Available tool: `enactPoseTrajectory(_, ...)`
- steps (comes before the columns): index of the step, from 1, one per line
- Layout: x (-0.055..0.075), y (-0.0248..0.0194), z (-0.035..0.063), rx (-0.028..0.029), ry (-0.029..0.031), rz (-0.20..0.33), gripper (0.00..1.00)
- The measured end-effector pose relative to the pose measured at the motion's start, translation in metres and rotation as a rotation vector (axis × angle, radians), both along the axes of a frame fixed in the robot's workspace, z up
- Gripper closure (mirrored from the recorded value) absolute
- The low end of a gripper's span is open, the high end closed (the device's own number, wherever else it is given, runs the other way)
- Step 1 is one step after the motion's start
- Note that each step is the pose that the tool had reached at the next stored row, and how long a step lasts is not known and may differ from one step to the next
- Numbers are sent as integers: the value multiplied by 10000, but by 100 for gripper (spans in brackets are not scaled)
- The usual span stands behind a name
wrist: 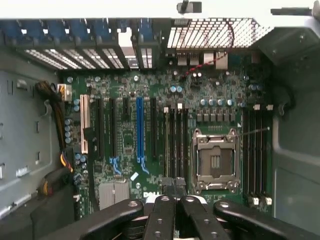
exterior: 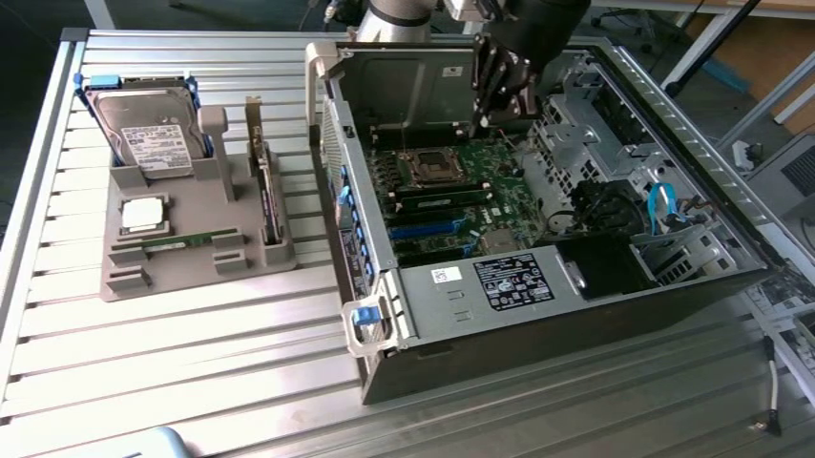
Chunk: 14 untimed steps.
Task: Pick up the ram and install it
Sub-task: 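Press down the ram until it locks into place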
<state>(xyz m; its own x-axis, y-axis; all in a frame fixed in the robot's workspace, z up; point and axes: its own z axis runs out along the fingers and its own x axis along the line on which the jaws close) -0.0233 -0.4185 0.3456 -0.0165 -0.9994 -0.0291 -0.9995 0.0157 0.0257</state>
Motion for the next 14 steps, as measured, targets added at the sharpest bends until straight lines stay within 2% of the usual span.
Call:
enactPoseTrajectory(2,95,0,1,-1,4,0,89)
enactPoseTrajectory(7,205,0,0,-1,7,0,89)
enactPoseTrajectory(14,227,0,0,-1,7,0,89)
